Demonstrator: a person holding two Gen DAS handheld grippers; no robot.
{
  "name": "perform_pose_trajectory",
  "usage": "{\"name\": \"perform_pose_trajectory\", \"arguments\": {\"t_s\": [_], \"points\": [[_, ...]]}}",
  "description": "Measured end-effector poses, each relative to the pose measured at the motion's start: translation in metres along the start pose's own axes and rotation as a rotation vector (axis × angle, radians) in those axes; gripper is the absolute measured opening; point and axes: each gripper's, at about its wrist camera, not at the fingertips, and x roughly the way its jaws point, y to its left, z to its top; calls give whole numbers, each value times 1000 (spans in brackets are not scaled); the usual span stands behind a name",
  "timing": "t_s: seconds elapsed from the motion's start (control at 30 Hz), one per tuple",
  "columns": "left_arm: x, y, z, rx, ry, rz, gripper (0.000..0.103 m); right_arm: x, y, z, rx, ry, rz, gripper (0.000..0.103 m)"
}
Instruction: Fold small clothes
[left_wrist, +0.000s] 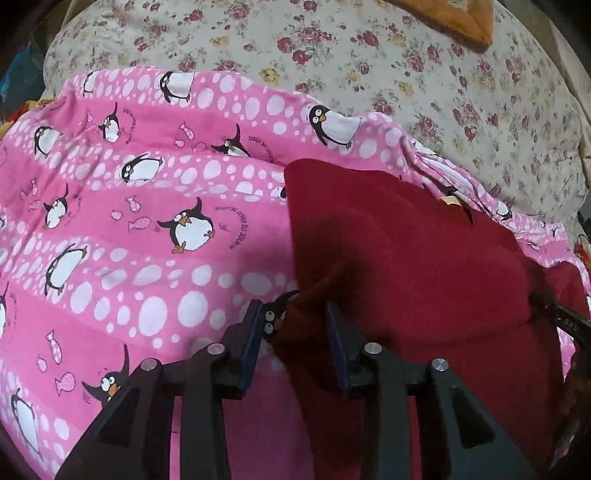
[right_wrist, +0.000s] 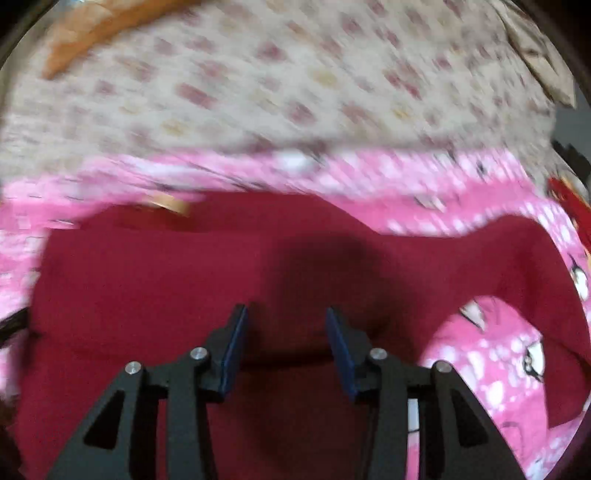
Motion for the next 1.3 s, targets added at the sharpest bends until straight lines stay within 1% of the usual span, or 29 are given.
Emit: {"name": "perform_pose_trajectory", "arguments": {"t_s": [0.03,0.07,0.17,0.2,0.23,0.3,0.33,0.4,0.47,0.5,0.53,0.57,0.63,0.7,0.73,0.8,0.87,0.93,1.07,1.1,1.2,1.27,1.3], "points": [[-1,-1,0,3,4,4,14,5,-7,-1,23,14,40,41],[-2,-1,1,4,6,6,14,3,-10,-2,31,5,56,41],[-11,-1,2,-3,2,-1,14,-13,-9,-4,28,-22,63,43],[-13,-2,1,-4,-1,-3,14,-17,-9,-6,30,-38,73,49],[-16,-4,1,-7,-1,-8,14,-14,-8,-8,15,-32,80,54],[-21,-9,-1,-4,3,-18,14,-4,-4,-10,-36,28,72,54],[-25,-12,-3,4,-2,-25,14,-10,-4,-11,-47,13,69,54],[-31,-18,-5,21,-15,-23,14,-25,-13,-10,-5,-16,98,55],[-38,-24,-6,35,-28,-24,14,-42,-32,-6,73,-57,129,57],[-41,-27,-7,39,-33,-34,14,-48,-42,-5,101,-84,117,66],[-43,-31,-7,41,-33,-40,14,-54,-54,-4,119,-107,63,73],[-45,-33,-8,45,-31,-47,14,-56,-63,-2,122,-96,-9,73],[-50,-40,-11,60,-40,-74,14,-63,-74,-2,130,-72,-97,73],[-49,-46,-14,70,-38,-75,14,-78,-87,-10,146,-117,-94,74],[-47,-48,-15,74,-25,-79,14,-80,-91,-13,149,-123,-99,76],[-45,-51,-17,74,-4,-95,14,-77,-102,-18,164,-81,-112,76],[-48,-51,-20,78,-13,-97,14,-74,-117,-29,204,-41,-103,76],[-49,-51,-22,86,-18,-93,14,-70,-129,-40,231,-19,-117,76],[-44,-48,-24,76,-3,-97,14,-66,-166,-58,280,37,-214,76],[-43,-47,-25,69,0,-98,14,-67,-172,-59,282,42,-225,76],[-39,-45,-27,63,7,-103,14,-82,-191,-61,263,32,-289,76],[-35,-43,-29,58,18,-105,14,-94,-199,-61,229,22,-361,76],[-33,-42,-30,55,24,-109,14,-97,-203,-60,217,21,-379,76]]}}
